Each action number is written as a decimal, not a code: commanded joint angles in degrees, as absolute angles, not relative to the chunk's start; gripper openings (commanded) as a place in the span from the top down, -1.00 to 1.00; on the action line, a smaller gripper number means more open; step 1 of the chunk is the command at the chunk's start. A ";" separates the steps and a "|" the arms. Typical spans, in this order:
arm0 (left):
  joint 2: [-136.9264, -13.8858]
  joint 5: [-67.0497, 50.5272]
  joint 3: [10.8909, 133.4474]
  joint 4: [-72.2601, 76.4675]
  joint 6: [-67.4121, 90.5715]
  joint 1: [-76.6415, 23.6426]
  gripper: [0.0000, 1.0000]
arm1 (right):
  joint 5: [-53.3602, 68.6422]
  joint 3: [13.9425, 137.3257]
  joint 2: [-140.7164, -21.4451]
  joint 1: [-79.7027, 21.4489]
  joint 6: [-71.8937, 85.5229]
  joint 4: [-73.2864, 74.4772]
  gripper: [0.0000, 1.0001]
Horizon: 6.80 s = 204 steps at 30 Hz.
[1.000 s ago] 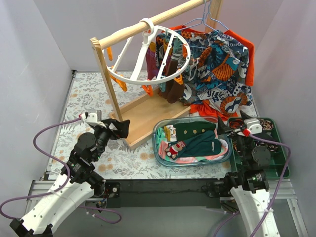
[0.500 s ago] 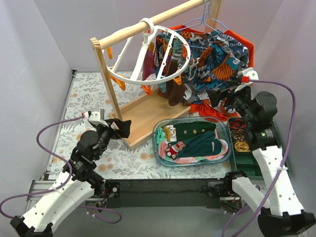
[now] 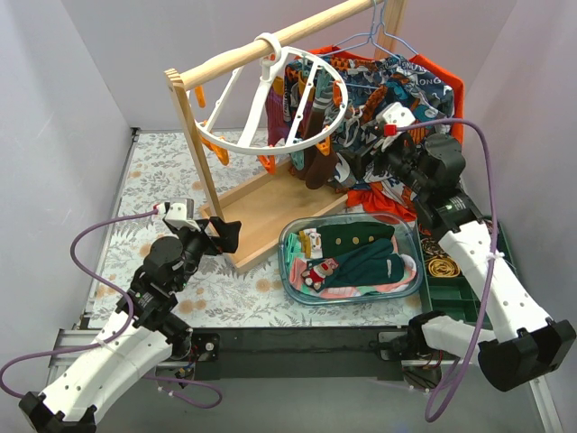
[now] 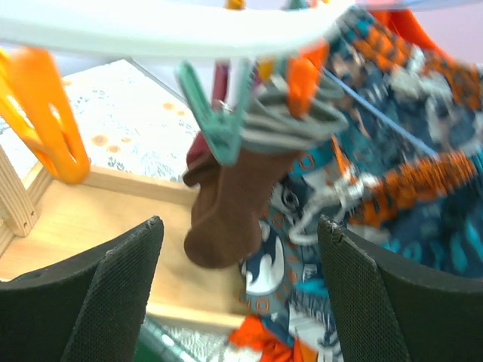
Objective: Clip the socks to the hanger
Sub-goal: Open the clamp at the hanger.
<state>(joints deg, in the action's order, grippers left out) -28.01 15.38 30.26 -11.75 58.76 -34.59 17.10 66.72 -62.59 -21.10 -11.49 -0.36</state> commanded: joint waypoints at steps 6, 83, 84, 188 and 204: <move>-26.63 15.38 30.85 -12.66 58.27 -34.19 -0.96 | 16.00 74.61 -68.29 -25.93 -15.12 -9.67 -0.64; -36.03 0.53 31.81 -3.78 63.46 -34.19 -0.97 | 10.99 79.98 -73.48 -26.89 8.80 -2.90 0.52; -36.38 0.88 31.99 -3.69 63.11 -34.19 -0.96 | 10.81 80.24 -73.48 -26.89 7.83 -2.81 0.43; -42.53 -2.20 32.08 -6.59 62.22 -35.76 -0.94 | 10.72 72.95 -73.56 -23.99 23.46 -15.65 0.97; -58.35 9.05 37.51 -6.68 67.94 -53.43 -0.75 | 13.62 71.19 -73.83 -24.35 18.90 -15.73 0.97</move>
